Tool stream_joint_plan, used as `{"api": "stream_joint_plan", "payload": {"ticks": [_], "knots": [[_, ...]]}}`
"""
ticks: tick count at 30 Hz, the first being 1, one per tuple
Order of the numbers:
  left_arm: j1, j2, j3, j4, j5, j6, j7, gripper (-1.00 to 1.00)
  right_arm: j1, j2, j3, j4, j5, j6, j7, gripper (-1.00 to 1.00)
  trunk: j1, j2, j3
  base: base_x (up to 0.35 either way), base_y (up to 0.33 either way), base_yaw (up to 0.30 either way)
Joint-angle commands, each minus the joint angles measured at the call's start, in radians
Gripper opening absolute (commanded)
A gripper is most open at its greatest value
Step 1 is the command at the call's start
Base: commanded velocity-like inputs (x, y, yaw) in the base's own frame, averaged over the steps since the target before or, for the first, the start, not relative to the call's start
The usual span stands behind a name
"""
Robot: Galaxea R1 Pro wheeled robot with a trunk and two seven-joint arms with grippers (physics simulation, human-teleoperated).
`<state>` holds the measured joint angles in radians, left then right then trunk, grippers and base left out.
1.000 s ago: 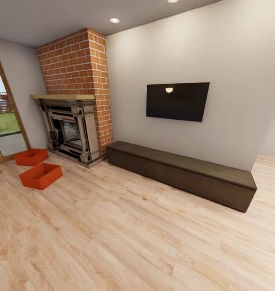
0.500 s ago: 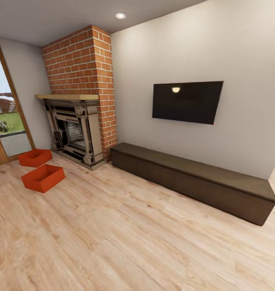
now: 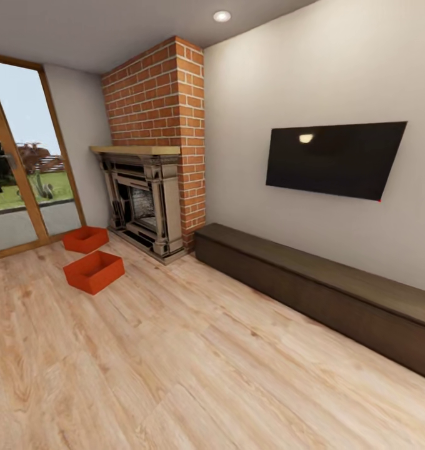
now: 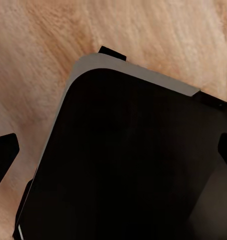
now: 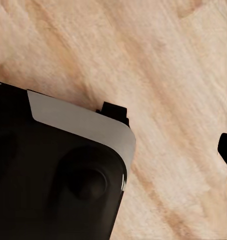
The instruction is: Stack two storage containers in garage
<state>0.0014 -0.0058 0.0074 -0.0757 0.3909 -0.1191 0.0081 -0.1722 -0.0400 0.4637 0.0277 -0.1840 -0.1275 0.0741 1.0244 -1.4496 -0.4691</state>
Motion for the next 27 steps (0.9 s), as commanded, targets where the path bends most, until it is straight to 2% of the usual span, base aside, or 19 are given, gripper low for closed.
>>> {"api": "stream_joint_plan", "payload": {"ticks": [1, 27], "knots": [[0.0, 0.0, 0.0, -0.001, 0.004, -0.003, 0.001, 1.0, -0.001, 0.0, 0.007, 0.003, -0.011, -0.006, 0.006, 1.0, 0.001, 0.0, -0.001, 0.325, 0.0, 0.269], [0.0, 0.0, 0.0, -0.001, 0.002, -0.001, 0.001, 1.0, -0.001, 0.0, 0.009, 0.003, -0.009, -0.008, 0.006, 1.0, 0.001, 0.0, -0.001, 0.325, 0.0, 0.269]]}}
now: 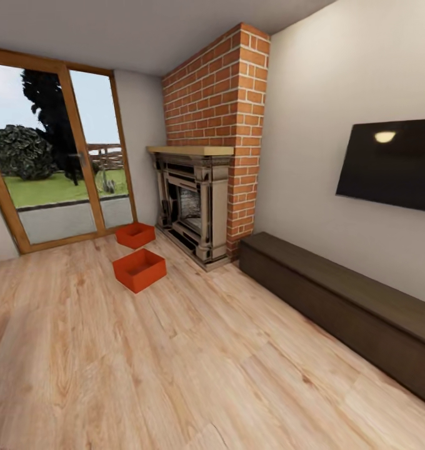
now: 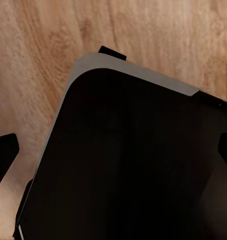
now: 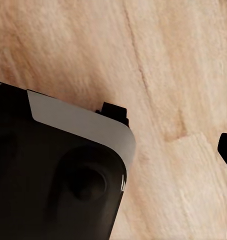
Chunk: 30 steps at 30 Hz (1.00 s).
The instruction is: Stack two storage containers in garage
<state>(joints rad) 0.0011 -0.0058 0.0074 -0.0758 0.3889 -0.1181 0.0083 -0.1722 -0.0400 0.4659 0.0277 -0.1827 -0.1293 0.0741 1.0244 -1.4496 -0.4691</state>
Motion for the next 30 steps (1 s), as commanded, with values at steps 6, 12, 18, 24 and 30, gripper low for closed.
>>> {"api": "stream_joint_plan", "payload": {"ticks": [6, 12, 18, 24, 30], "knots": [[0.0, 0.0, 0.0, -0.001, 0.005, 0.001, 0.001, 1.0, -0.001, -0.001, 0.007, 0.003, -0.011, -0.007, 0.006, 1.0, 0.001, 0.0, -0.001, 0.325, 0.0, 0.27], [0.0, 0.0, 0.0, -0.001, 0.006, 0.006, 0.001, 1.0, -0.001, 0.0, 0.008, 0.003, -0.011, -0.007, 0.006, 1.0, 0.001, 0.0, -0.001, 0.325, 0.0, 0.27], [0.0, 0.0, 0.0, -0.001, 0.008, 0.006, 0.0, 1.0, -0.001, 0.0, 0.007, 0.003, -0.011, -0.007, 0.006, 1.0, 0.001, 0.0, -0.001, 0.325, 0.0, 0.27], [0.0, 0.0, 0.0, -0.001, 0.008, 0.007, 0.001, 1.0, -0.001, -0.001, 0.007, 0.003, -0.011, -0.007, 0.006, 1.0, 0.001, 0.0, -0.001, 0.325, 0.0, 0.27], [0.0, 0.0, 0.0, -0.001, 0.007, 0.007, 0.001, 1.0, -0.001, -0.001, 0.007, 0.003, -0.011, -0.007, 0.006, 1.0, 0.001, 0.0, -0.001, 0.325, 0.0, 0.27]]}}
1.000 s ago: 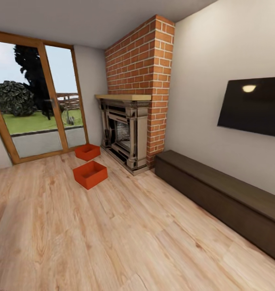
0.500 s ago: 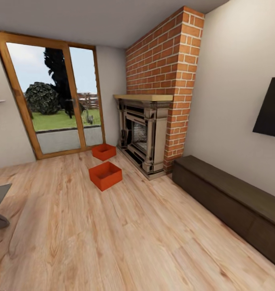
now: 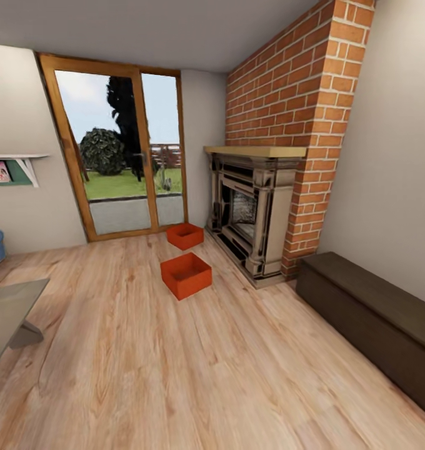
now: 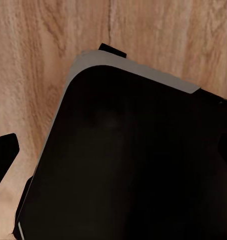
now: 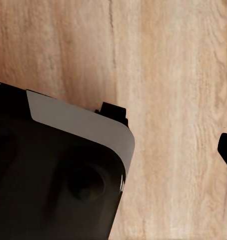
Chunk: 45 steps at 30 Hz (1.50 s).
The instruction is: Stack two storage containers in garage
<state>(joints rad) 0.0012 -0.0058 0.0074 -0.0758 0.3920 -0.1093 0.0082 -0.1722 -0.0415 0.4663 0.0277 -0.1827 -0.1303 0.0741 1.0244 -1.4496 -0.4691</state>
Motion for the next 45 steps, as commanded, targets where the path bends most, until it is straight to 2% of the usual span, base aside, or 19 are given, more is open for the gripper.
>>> {"api": "stream_joint_plan", "payload": {"ticks": [1, 12, 20, 29, 45], "knots": [[0.0, 0.0, 0.0, -0.001, 0.004, -0.002, 0.001, 1.0, -0.001, 0.0, 0.006, 0.003, -0.011, -0.006, 0.006, 1.0, 0.001, 0.0, -0.001, 0.325, 0.0, 0.27], [0.0, 0.0, 0.0, -0.001, 0.002, -0.002, 0.001, 1.0, -0.001, 0.0, 0.005, 0.003, -0.011, -0.005, 0.006, 1.0, 0.001, 0.0, -0.001, 0.325, 0.0, 0.226], [0.0, 0.0, 0.0, -0.001, 0.002, -0.002, 0.0, 1.0, -0.001, -0.009, 0.02, 0.003, 0.002, -0.005, 0.007, 1.0, 0.001, 0.0, -0.001, 0.325, 0.0, 0.019], [0.0, 0.0, 0.0, -0.001, 0.001, -0.002, 0.001, 1.0, -0.001, -0.004, 0.025, 0.003, 0.004, -0.004, 0.006, 1.0, 0.001, 0.0, -0.001, 0.325, -0.005, 0.0], [0.0, 0.0, 0.0, -0.001, -0.001, -0.002, 0.0, 1.0, -0.001, 0.0, 0.018, 0.003, 0.005, 0.0, 0.007, 1.0, 0.001, 0.0, -0.001, 0.293, -0.177, 0.0]]}}
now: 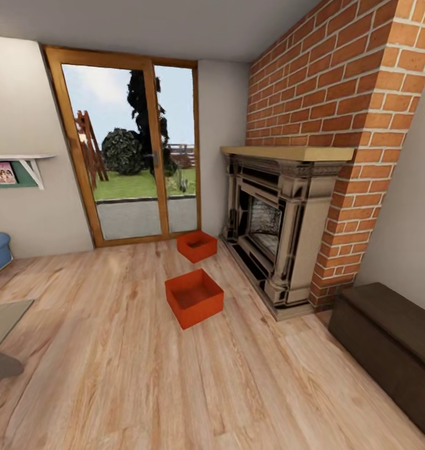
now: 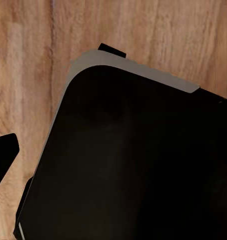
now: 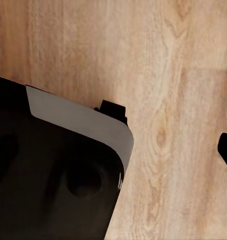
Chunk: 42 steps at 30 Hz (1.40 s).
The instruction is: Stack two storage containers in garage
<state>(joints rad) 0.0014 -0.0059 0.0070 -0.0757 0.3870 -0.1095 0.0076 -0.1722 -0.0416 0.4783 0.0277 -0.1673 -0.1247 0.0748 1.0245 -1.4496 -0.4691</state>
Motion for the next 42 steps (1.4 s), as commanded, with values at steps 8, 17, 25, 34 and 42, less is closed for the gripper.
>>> {"api": "stream_joint_plan", "payload": {"ticks": [8, 17, 25, 34, 42], "knots": [[0.0, 0.0, 0.001, -0.001, 0.004, -0.002, 0.001, 1.0, -0.001, -0.001, 0.005, 0.003, -0.011, -0.011, 0.005, 1.0, 0.0, 0.0, -0.001, 0.286, -0.205, 0.042], [0.0, 0.0, 0.001, -0.001, 0.004, -0.003, 0.001, 1.0, -0.001, -0.001, 0.005, 0.003, -0.012, -0.012, 0.005, 1.0, 0.0, 0.0, -0.001, 0.285, -0.205, 0.236], [0.0, 0.0, 0.001, -0.001, 0.003, -0.009, 0.0, 1.0, -0.001, -0.001, 0.005, 0.003, -0.012, -0.012, 0.005, 1.0, 0.0, 0.0, -0.001, 0.283, -0.205, 0.266], [0.0, 0.001, -0.001, -0.001, 0.004, -0.013, 0.0, 1.0, -0.001, -0.001, 0.006, 0.003, -0.013, -0.012, 0.005, 1.0, 0.0, 0.0, -0.001, 0.267, -0.097, 0.267], [0.0, 0.001, -0.001, -0.001, 0.005, -0.013, 0.0, 1.0, -0.001, -0.001, 0.008, 0.003, -0.014, -0.012, 0.005, 1.0, 0.0, 0.0, -0.001, 0.267, 0.051, 0.269]]}}
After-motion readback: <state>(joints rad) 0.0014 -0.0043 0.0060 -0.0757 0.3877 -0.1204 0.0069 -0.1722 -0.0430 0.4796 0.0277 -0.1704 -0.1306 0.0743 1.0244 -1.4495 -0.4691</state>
